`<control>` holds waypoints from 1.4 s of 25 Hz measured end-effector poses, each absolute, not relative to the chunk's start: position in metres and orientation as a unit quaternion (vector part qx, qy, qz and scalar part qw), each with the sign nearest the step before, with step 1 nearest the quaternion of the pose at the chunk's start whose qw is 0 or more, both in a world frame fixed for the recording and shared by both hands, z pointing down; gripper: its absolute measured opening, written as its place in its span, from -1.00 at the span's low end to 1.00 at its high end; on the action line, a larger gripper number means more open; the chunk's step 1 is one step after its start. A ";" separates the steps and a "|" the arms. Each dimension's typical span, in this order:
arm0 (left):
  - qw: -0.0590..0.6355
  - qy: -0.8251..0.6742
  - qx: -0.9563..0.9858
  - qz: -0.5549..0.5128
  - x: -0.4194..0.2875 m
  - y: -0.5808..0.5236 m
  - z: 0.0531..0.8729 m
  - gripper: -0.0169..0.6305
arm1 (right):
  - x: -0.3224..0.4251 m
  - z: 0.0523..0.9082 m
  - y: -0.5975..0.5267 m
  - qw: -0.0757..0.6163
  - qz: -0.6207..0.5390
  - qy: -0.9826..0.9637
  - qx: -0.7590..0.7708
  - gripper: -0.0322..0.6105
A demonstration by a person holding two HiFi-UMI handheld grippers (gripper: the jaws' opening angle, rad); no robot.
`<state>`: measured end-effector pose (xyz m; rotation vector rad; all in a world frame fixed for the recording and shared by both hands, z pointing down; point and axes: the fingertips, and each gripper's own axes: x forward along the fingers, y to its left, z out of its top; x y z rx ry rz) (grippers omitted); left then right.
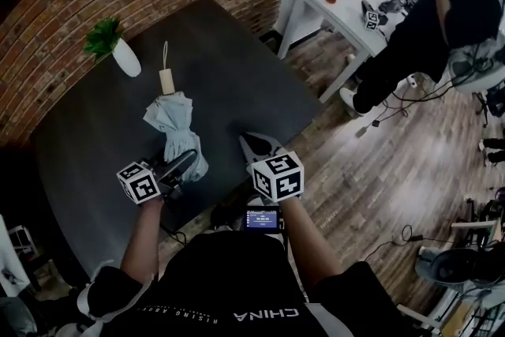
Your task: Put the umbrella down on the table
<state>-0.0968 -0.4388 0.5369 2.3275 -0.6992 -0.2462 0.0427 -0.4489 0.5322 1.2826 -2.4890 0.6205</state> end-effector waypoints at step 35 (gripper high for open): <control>0.364 -0.301 0.854 0.218 -0.045 -0.670 0.669 0.16 | 0.066 0.594 -0.665 0.228 0.216 -0.888 0.335 -0.87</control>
